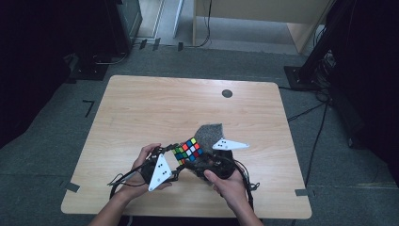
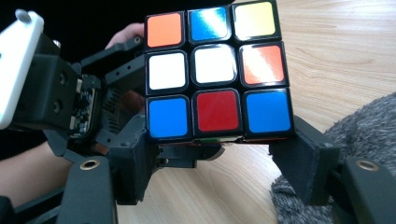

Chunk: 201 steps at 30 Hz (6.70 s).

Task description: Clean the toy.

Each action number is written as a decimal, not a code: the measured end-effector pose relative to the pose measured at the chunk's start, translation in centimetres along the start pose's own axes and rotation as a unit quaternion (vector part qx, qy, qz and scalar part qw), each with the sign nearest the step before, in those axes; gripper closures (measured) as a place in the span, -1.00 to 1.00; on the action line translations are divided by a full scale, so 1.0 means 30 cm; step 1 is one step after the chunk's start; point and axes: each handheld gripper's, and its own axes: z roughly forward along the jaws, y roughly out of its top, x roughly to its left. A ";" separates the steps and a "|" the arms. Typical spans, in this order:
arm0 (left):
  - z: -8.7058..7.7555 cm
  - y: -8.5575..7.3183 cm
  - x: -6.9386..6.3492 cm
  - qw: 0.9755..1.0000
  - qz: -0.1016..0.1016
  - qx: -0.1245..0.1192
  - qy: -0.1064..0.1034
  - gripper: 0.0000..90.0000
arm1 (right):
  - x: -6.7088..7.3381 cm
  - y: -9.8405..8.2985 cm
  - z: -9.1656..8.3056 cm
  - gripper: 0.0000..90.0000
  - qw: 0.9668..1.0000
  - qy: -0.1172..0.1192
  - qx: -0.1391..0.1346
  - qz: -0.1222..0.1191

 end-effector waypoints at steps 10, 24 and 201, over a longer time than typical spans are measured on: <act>-0.002 0.007 -0.010 1.000 -0.009 -0.007 -0.012 -0.23 | -0.025 -0.003 -0.003 -0.38 0.999 0.000 -0.019 0.032; 0.004 0.001 -0.015 1.000 -0.008 -0.013 -0.006 -0.27 | -0.023 -0.012 -0.014 -0.23 0.996 0.008 -0.042 0.079; 0.082 0.037 0.053 0.983 -0.134 0.088 -0.089 -0.24 | 0.180 -0.055 0.058 0.80 0.929 -0.188 -0.043 -0.316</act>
